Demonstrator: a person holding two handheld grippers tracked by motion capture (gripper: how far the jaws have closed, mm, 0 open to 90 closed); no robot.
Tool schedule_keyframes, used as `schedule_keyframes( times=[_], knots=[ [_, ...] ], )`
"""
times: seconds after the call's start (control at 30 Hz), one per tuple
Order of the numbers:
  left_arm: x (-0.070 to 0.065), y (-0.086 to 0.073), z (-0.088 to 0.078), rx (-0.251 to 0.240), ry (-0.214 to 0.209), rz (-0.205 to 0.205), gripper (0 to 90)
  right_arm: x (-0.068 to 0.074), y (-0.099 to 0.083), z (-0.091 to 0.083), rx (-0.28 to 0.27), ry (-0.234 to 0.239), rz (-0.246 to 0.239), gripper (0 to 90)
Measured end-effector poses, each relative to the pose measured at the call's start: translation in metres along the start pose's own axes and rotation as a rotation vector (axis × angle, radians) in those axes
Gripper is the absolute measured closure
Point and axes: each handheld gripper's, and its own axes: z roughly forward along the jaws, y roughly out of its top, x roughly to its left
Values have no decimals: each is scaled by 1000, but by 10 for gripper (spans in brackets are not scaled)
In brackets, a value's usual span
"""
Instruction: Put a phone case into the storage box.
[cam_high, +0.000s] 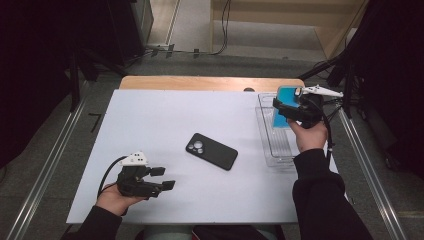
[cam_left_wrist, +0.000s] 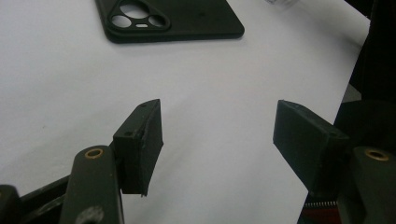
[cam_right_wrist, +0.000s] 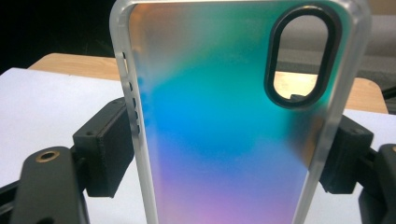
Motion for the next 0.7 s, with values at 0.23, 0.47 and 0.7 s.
schedule_keyframes(
  times=[0.23,0.47,0.7],
  knots=[
    [-1,0,0,-6,-3,0,339,-11,5,21,17,-15,-6,170],
    [0,0,1,-5,-6,-1,340,-15,8,42,54,-38,-5,169],
    [1,1,2,-3,-4,1,340,-13,9,66,79,-64,-23,169]
  ],
)
